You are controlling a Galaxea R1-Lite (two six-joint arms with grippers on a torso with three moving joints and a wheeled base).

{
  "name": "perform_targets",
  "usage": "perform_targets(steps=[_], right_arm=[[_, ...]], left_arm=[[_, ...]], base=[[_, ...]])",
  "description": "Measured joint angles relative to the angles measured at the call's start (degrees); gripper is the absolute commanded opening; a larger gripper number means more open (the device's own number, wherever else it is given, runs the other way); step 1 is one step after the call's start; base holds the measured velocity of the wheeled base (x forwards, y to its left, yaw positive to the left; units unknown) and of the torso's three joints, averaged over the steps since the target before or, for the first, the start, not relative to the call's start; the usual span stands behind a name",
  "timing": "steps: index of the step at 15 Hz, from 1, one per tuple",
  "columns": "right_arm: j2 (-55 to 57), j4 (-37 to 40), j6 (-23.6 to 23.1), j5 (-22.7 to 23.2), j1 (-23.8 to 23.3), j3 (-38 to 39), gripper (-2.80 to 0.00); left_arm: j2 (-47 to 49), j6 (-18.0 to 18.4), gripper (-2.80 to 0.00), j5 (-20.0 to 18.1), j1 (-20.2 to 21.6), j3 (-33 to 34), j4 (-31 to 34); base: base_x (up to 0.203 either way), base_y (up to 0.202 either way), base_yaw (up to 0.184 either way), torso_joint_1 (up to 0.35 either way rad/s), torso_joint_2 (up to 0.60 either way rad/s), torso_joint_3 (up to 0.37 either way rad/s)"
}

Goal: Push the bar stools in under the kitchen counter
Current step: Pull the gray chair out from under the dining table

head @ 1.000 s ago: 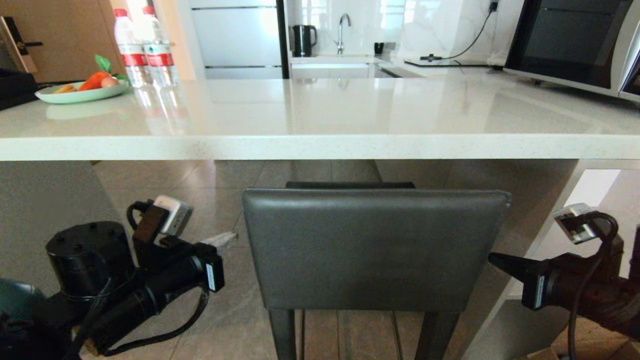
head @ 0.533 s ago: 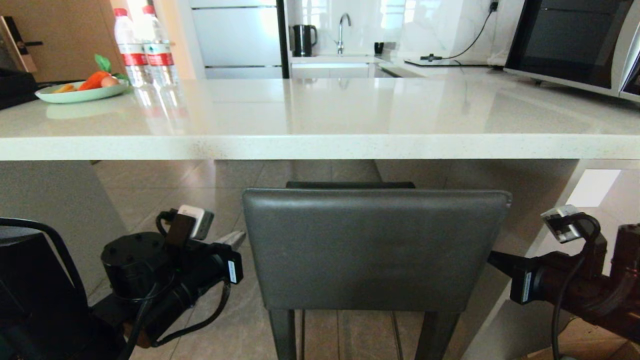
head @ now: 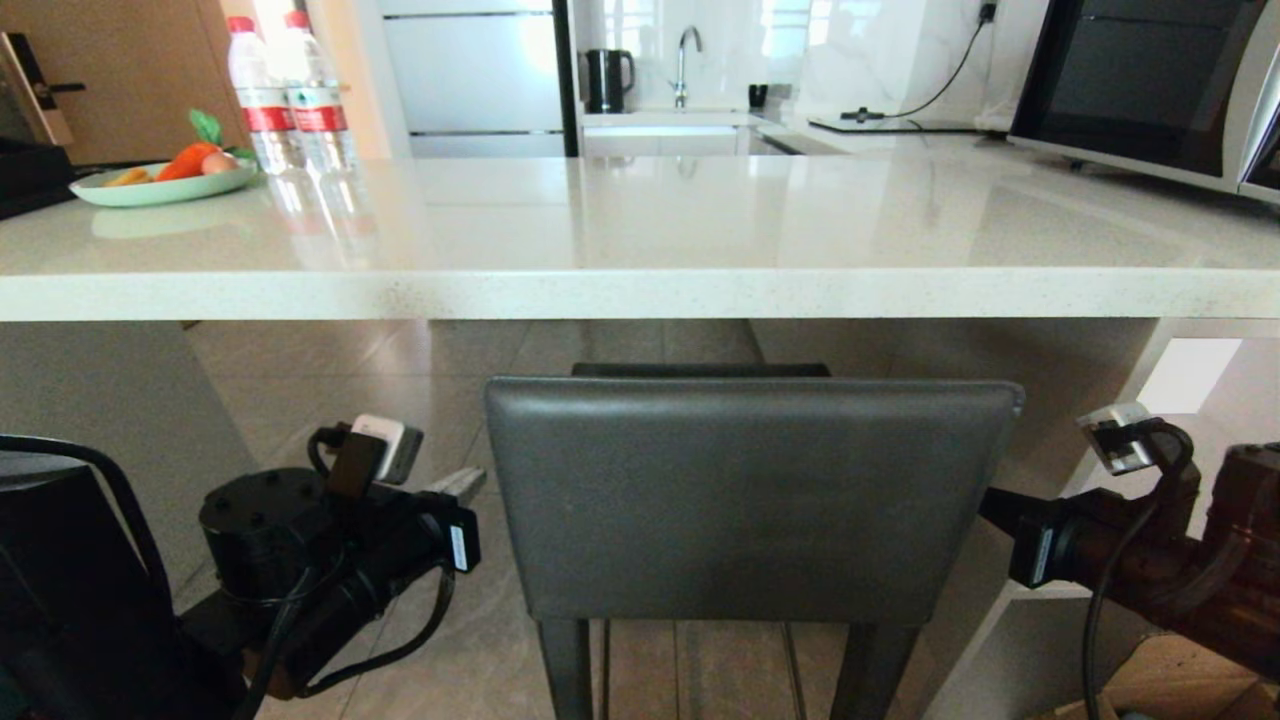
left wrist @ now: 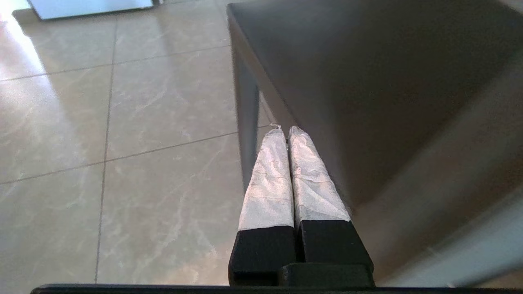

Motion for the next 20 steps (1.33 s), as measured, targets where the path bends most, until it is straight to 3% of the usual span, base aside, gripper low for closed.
perform_targets(steps=[4, 6, 10, 12, 20], right_arm=[[0.8, -1.8, 0.1, 1.4, 1.4, 1.2, -2.8], [0.8, -3.2, 0.1, 1.0, 3.3, 1.5, -2.8], [0.4, -6.1, 0.0, -0.5, 8.5, 2.3, -2.8], [-0.6, -6.2, 0.0, -0.9, 11.6, 3.4, -2.8], [-3.9, -6.7, 0.1, 0.7, 12.3, 6.2, -2.8]], left_arm=[[-1.2, 0.2, -2.8, -0.3, -2.9, 0.0, 0.0], [-1.6, 0.0, -2.8, 0.3, -6.7, -0.6, 0.0], [-2.1, 0.0, -2.8, 5.3, -13.2, -3.6, 1.2], [-2.1, -0.1, -2.8, 5.8, -13.8, -4.4, 1.0], [-3.1, -0.3, -2.8, 4.9, -13.8, -2.1, -0.1]], base=[[0.0, 0.0, 0.0, 0.0, 0.0, 0.0], [0.0, 0.0, 0.0, 0.0, 0.0, 0.0], [0.0, 0.0, 0.0, 0.0, 0.0, 0.0], [0.0, 0.0, 0.0, 0.0, 0.0, 0.0], [0.0, 0.0, 0.0, 0.0, 0.0, 0.0]])
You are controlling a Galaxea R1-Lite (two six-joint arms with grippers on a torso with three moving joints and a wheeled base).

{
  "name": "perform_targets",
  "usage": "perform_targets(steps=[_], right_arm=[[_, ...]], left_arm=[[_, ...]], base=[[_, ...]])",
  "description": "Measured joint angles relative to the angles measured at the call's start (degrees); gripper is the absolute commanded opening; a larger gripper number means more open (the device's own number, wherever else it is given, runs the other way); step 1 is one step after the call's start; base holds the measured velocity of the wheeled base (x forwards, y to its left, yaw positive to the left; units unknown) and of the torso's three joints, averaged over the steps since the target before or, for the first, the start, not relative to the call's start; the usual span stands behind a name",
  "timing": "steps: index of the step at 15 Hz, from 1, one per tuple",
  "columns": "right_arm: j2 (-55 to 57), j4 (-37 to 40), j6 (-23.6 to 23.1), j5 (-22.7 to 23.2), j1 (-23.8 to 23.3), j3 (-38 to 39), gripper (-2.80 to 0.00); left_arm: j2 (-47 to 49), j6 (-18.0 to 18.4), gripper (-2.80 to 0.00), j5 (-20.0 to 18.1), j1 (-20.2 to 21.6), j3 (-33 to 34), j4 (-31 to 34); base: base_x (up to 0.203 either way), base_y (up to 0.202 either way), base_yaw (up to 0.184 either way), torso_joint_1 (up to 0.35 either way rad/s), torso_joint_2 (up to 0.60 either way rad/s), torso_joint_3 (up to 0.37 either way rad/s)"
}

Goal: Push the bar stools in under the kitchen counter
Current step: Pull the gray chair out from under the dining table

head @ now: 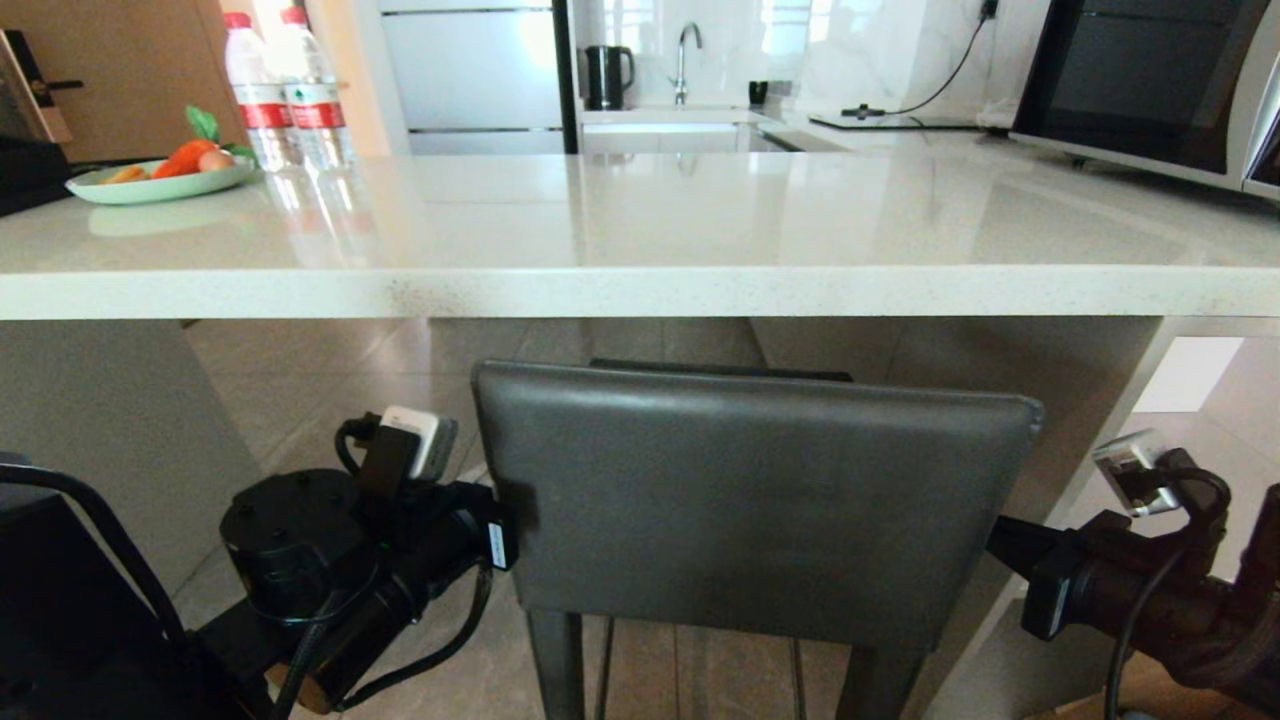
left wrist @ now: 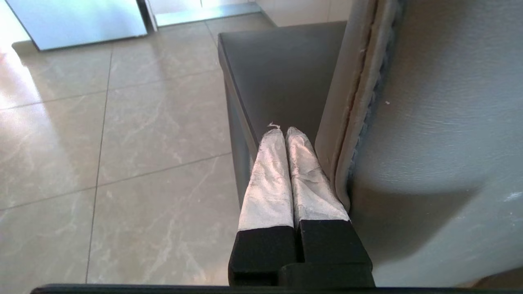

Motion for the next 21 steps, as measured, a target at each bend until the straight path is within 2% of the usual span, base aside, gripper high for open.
perform_targets(steps=[3, 8, 13, 21], right_arm=[[-0.5, 0.0, 0.0, -0.2, 1.3, 0.3, -2.8], [-0.5, -0.1, 0.1, -0.8, 1.7, 0.5, -2.8], [-0.5, -0.1, 0.1, -1.3, 1.7, 0.6, -2.8], [-1.0, -0.3, -0.1, -1.2, 1.7, 1.6, -2.8]], left_arm=[[-0.2, 0.0, -2.8, 1.8, 0.0, 2.0, -0.5], [-1.5, 0.0, -2.8, 2.0, -0.2, 4.1, -0.4], [-2.2, 0.1, -2.8, 2.3, -2.2, 5.1, 0.1], [-2.2, 0.2, -2.8, 2.2, -2.2, 5.2, 0.1]], base=[[0.0, 0.0, 0.0, 0.0, 0.0, 0.0], [-0.025, 0.0, 0.0, 0.001, 0.0, 0.0], [-0.193, 0.0, -0.001, -0.001, 0.0, 0.006], [-0.195, 0.0, 0.0, 0.0, 0.0, 0.002]])
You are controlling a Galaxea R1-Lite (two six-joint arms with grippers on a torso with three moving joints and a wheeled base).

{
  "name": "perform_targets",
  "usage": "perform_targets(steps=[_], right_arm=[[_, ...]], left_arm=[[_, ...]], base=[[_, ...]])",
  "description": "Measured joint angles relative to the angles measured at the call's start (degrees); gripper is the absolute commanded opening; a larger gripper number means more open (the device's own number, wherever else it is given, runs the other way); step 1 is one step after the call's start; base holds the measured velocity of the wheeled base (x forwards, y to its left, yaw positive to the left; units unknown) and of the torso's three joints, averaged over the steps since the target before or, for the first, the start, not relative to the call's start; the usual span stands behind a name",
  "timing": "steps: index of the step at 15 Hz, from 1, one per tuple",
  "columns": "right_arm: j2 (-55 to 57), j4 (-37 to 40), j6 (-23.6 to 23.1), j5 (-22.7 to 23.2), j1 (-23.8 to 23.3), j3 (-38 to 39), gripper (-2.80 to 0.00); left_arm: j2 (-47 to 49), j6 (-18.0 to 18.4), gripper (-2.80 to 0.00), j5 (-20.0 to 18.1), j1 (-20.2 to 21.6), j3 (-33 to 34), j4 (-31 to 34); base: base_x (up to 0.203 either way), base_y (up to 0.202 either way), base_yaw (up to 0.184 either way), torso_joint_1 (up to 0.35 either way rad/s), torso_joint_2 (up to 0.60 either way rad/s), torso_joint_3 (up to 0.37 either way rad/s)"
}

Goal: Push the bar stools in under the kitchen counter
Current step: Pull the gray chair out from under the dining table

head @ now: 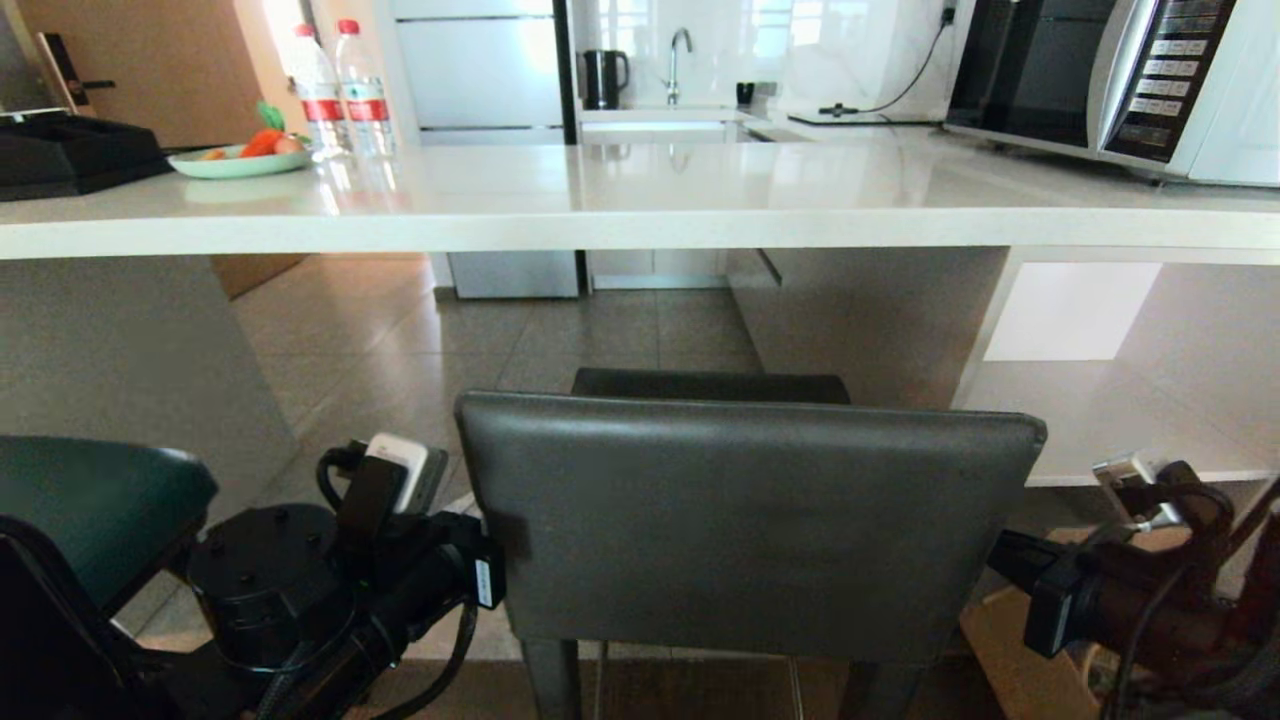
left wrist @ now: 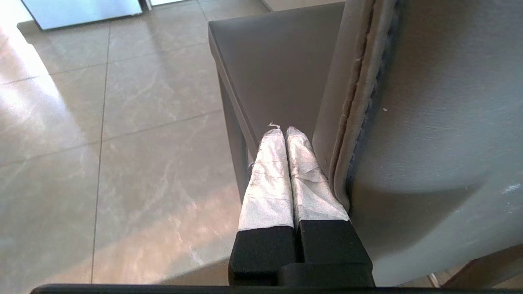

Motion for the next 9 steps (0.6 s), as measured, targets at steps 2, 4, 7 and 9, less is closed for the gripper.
perform_targets(steps=[2, 4, 7, 9], right_arm=[[-0.1, -0.2, 0.0, 0.1, 0.0, 0.5, -2.8], [-0.2, -0.3, 0.0, 0.2, 0.0, 0.9, -2.8], [-0.3, -0.3, 0.0, 0.2, 0.0, 1.1, -2.8], [-0.3, -0.2, 0.0, 0.1, -0.1, 1.2, -2.8]], left_arm=[[0.0, 0.0, -2.8, 0.2, 0.0, 0.4, -0.1], [0.0, 0.0, -2.8, 1.2, -0.6, 0.4, -0.1], [0.1, 0.0, -2.8, 1.3, -0.6, 0.4, -0.1], [0.2, 0.0, -2.8, 1.6, -0.7, 0.5, 0.0]], base=[[-0.193, 0.0, -0.001, 0.0, 0.0, 0.002], [-0.191, 0.0, -0.001, 0.0, 0.0, 0.001], [-0.194, 0.0, -0.001, 0.001, 0.0, 0.001], [-0.142, 0.0, -0.005, -0.005, 0.0, 0.006]])
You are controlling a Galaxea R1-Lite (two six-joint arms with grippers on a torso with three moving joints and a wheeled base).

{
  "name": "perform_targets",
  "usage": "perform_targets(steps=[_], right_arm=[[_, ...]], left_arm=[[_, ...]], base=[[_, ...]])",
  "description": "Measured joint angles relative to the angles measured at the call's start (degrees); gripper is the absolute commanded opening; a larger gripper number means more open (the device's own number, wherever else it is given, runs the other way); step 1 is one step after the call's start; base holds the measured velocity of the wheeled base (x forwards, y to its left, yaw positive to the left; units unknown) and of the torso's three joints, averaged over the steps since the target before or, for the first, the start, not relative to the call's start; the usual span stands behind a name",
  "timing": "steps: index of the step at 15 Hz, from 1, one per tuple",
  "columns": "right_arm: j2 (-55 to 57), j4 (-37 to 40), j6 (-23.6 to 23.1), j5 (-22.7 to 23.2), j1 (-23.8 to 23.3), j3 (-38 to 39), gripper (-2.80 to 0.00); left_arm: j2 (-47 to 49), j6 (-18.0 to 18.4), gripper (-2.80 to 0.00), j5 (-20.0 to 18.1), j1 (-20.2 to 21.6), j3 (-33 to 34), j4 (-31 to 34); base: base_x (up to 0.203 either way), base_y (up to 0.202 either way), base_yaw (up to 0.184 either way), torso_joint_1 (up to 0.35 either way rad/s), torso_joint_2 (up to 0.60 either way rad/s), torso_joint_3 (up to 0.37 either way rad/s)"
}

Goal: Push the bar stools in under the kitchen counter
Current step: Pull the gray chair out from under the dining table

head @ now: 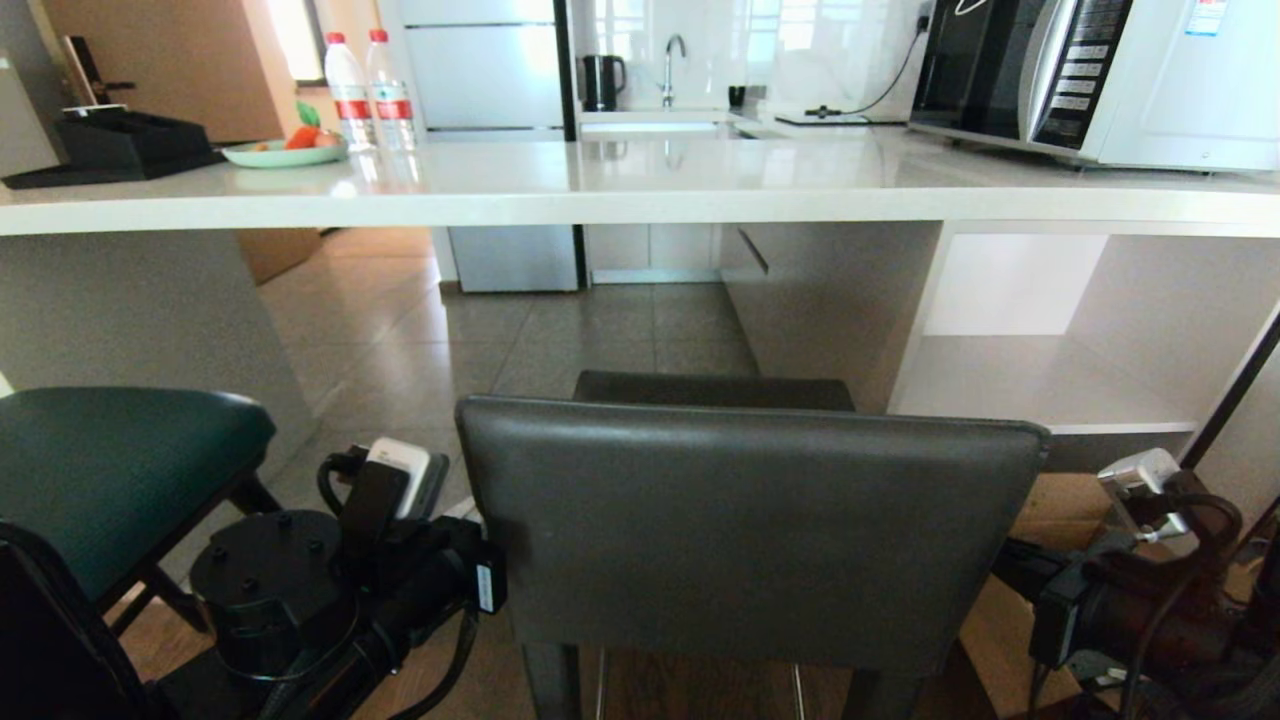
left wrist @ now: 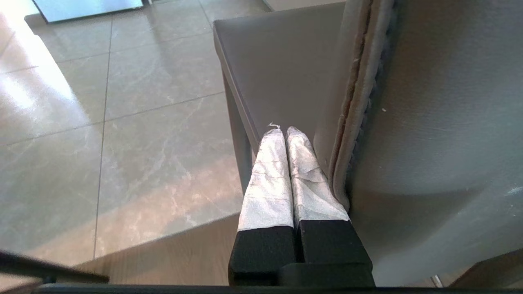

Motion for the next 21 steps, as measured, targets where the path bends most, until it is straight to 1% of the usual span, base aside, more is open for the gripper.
perform_targets(steps=[2, 11, 12, 13, 14, 16, 17, 19, 21], right_arm=[[-0.1, 0.1, 0.0, 0.0, 0.0, 0.1, -2.8], [-0.5, -0.2, 0.0, -0.1, 0.1, 1.5, -2.8], [-1.0, -0.2, 0.0, -0.1, 0.0, 1.9, -2.8], [-1.7, -0.1, 0.1, -0.1, 0.0, 2.4, -2.8], [-2.6, 0.2, 0.2, -1.1, 0.0, 2.9, -2.8], [-5.1, 0.8, 0.2, -5.3, 0.0, 4.2, -2.8], [-6.8, 1.6, 0.4, -6.1, 0.6, 4.8, -2.8], [-11.5, 5.2, 1.1, -6.1, 1.1, 5.0, -2.8], [-16.4, 10.4, 2.5, -6.1, 1.3, 5.1, -2.8]], left_arm=[[0.0, 0.0, -2.8, 0.2, -0.7, 0.1, -0.2], [-0.2, -0.1, -2.8, 0.8, -1.0, 0.9, -0.1], [-0.4, -0.1, -2.8, 1.3, -1.2, 0.9, 0.0], [-0.8, -0.1, -2.8, 1.9, -2.3, 0.9, 0.0], [-1.3, 0.0, -2.8, 2.1, -3.4, 1.1, 0.4], [-2.1, 0.0, -2.8, 2.1, -5.3, 1.4, 0.7], [-2.2, -0.1, -2.8, 2.0, -5.5, 1.4, 0.5], [-2.3, -0.2, -2.8, 2.0, -5.7, 1.4, -0.1], [-2.5, -0.7, -2.8, 2.2, -6.5, 1.7, -0.3]], base=[[0.0, 0.0, 0.0, 0.0, 0.0, 0.0], [0.0, 0.0, 0.0, 0.0, 0.0, 0.0], [0.0, 0.0, 0.0, 0.0, 0.0, 0.0], [0.0, 0.0, 0.0, 0.0, 0.0, 0.0], [0.0, 0.0, 0.0, 0.0, 0.0, 0.0], [0.0, 0.0, 0.0, 0.0, 0.0, 0.0], [0.0, 0.0, 0.0, 0.0, 0.0, 0.0], [0.0, 0.0, 0.0, 0.0, 0.0, 0.0], [0.0, 0.0, 0.0, 0.0, 0.0, 0.0]])
